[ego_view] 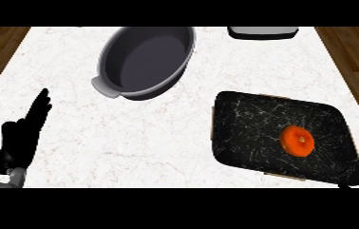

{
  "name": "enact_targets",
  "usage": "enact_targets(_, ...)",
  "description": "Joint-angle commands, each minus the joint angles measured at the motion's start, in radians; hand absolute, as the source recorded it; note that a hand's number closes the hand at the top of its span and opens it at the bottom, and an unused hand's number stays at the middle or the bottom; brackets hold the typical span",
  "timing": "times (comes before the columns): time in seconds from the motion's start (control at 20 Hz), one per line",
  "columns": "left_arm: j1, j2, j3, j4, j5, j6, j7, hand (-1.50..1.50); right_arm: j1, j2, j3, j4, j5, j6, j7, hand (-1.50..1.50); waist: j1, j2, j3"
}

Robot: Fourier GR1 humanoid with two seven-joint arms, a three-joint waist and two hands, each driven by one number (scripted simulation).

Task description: Pick the squash from the tray and place it in the pot

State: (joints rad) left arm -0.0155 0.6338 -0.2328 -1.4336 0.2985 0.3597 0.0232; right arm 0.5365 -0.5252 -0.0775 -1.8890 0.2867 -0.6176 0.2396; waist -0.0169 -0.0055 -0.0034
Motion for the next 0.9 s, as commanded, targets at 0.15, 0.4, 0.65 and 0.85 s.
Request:
enact_targets(0.15,-0.011,0.02,0.031,-0.037,0.006,-0.042,0.024,0.0,-0.035,-0.161,0.006,-0.237,0.059,0.232,0.437,-1.5,0.028,0.008,0.0)
enact_targets(0.4,-0.012,-0.044,-0.039,-0.046,-0.058,0.009,0.024,0.0,-0.153,-0.287,0.061,-0.196,-0.027,0.468,0.662,-1.5,0.052,0.015,0.0)
enact_targets(0.65,-0.037,-0.027,-0.001,0.002,-0.04,-0.031,0.028,0.0,-0.331,-0.317,0.116,-0.095,-0.209,0.656,0.812,-1.5,0.056,0.016,0.002)
enact_targets(0.85,-0.013,-0.051,-0.01,-0.072,-0.063,-0.003,0.06,0.0,-0.519,-0.261,0.195,0.025,-0.236,0.706,0.899,-1.5,0.053,0.011,0.003)
